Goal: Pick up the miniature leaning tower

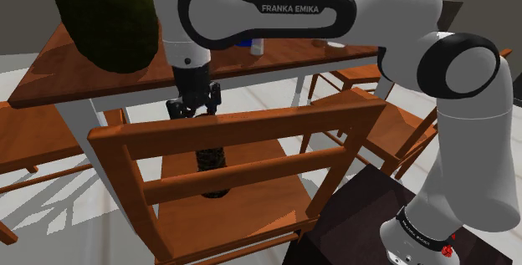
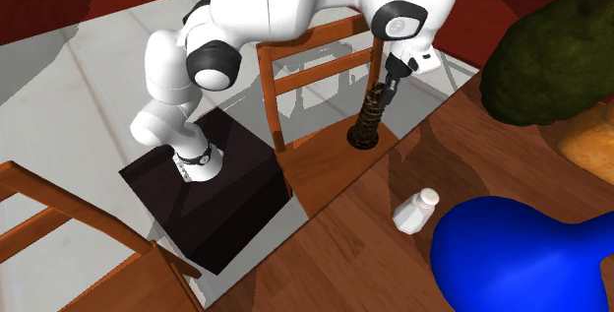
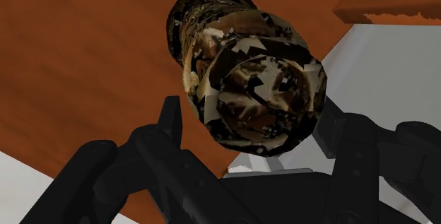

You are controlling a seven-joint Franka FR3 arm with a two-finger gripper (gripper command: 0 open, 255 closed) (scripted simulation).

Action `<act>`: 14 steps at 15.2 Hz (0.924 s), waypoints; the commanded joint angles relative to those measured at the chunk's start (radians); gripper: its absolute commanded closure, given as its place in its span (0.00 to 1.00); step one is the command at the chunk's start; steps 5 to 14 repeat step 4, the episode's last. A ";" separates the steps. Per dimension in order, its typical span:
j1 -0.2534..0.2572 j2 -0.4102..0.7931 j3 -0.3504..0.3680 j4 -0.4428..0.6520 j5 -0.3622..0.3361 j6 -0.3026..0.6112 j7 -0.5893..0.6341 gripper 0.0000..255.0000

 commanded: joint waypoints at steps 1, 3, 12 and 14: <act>0.007 0.007 0.000 0.042 -0.003 -0.033 0.000 1.00; 0.012 0.012 0.000 0.065 -0.004 -0.052 0.001 1.00; 0.012 0.012 0.000 0.065 -0.004 -0.052 0.000 1.00; 0.012 0.012 0.000 0.065 -0.004 -0.052 0.000 1.00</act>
